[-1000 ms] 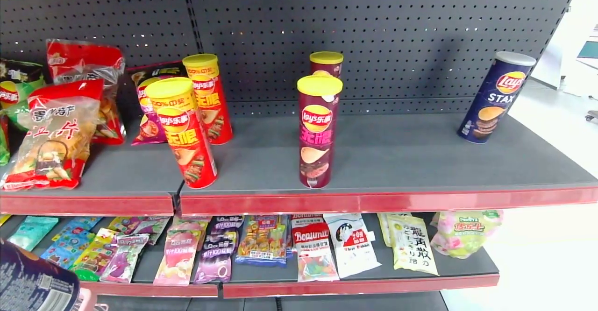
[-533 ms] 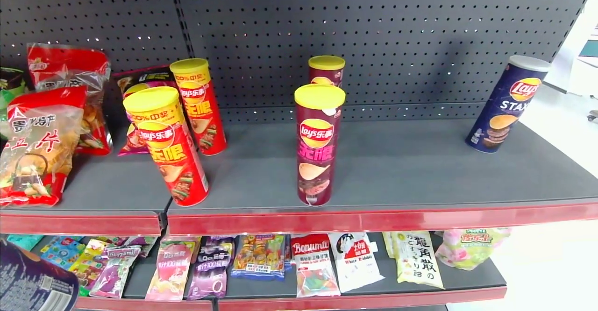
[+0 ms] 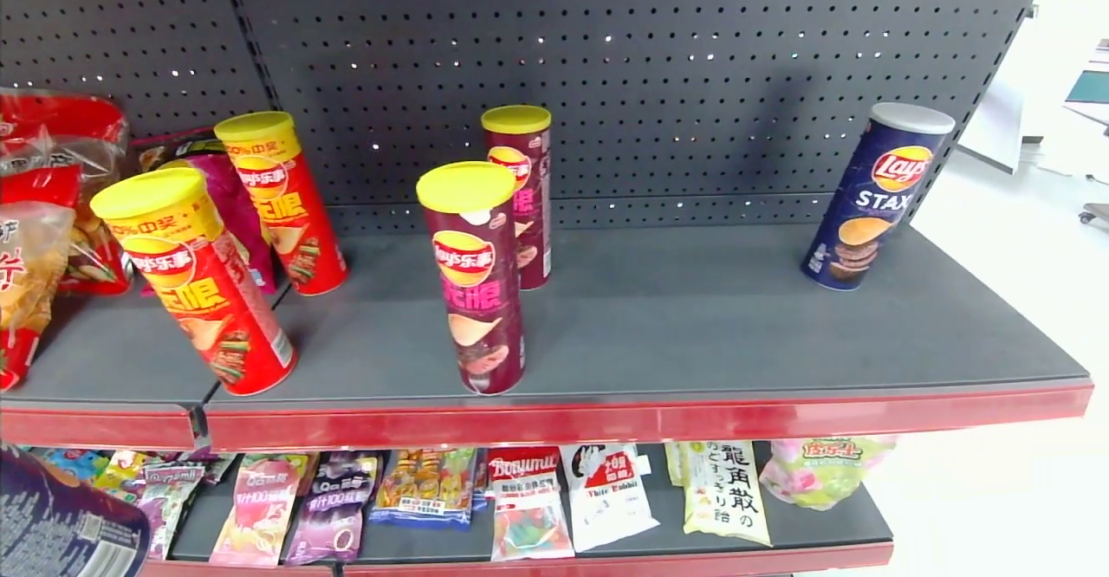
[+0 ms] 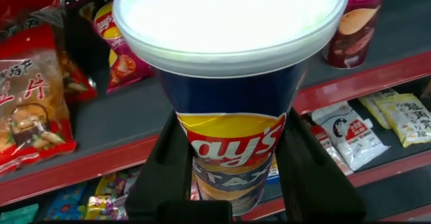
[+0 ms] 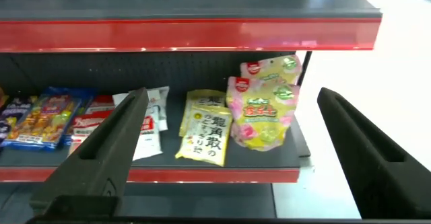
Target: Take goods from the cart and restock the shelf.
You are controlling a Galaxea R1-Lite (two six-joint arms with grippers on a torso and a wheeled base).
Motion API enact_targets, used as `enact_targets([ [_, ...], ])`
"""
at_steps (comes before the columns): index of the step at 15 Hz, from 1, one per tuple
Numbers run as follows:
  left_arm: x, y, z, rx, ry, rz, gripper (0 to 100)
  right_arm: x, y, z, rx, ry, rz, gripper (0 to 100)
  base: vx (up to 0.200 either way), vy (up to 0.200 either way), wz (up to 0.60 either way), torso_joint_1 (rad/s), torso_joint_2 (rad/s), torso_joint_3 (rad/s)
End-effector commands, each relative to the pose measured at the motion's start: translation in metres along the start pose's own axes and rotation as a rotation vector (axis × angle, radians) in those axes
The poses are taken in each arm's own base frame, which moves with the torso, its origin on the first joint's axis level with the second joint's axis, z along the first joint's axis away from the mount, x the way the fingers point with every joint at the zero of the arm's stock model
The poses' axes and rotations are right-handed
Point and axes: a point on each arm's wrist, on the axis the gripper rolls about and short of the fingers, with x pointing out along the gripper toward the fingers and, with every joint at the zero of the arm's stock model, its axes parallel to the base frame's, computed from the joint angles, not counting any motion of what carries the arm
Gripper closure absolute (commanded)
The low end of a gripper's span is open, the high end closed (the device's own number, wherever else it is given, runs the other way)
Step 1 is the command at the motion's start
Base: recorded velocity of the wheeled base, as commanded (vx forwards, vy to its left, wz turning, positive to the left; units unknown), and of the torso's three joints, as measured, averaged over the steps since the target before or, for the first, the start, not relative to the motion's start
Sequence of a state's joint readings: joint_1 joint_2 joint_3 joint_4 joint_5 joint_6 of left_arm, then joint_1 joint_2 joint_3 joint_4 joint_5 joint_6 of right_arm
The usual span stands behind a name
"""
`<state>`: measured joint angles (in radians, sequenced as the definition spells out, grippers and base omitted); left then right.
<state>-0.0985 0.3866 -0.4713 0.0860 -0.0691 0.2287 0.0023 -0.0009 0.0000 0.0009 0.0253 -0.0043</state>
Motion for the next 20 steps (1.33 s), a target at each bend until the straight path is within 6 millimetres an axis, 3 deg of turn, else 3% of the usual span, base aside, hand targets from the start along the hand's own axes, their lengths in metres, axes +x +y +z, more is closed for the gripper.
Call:
enact_targets([
  [1, 0.001, 0.0, 0.0, 0.0, 0.003, -0.002, 100, 0.0, 0.0, 0.0, 0.0, 0.002, 0.001, 0, 0.0, -0.2, 0.0, -0.007, 0.01, 0.002],
  [14, 0.0, -0.001, -0.003, 0.021, 0.005, -0.001, 100, 0.0, 0.0, 0.0, 0.003, 0.0, 0.003, 0, 0.0, -0.2, 0.0, 0.002, 0.0, 0.003],
  [20, -0.011, -0.004, -0.014, 0.039, -0.035, -0.029, 100, 0.0, 0.0, 0.001, 0.0, -0.002, 0.021, 0, 0.0, 0.0, 0.0, 0.0, 0.0, 0.0],
])
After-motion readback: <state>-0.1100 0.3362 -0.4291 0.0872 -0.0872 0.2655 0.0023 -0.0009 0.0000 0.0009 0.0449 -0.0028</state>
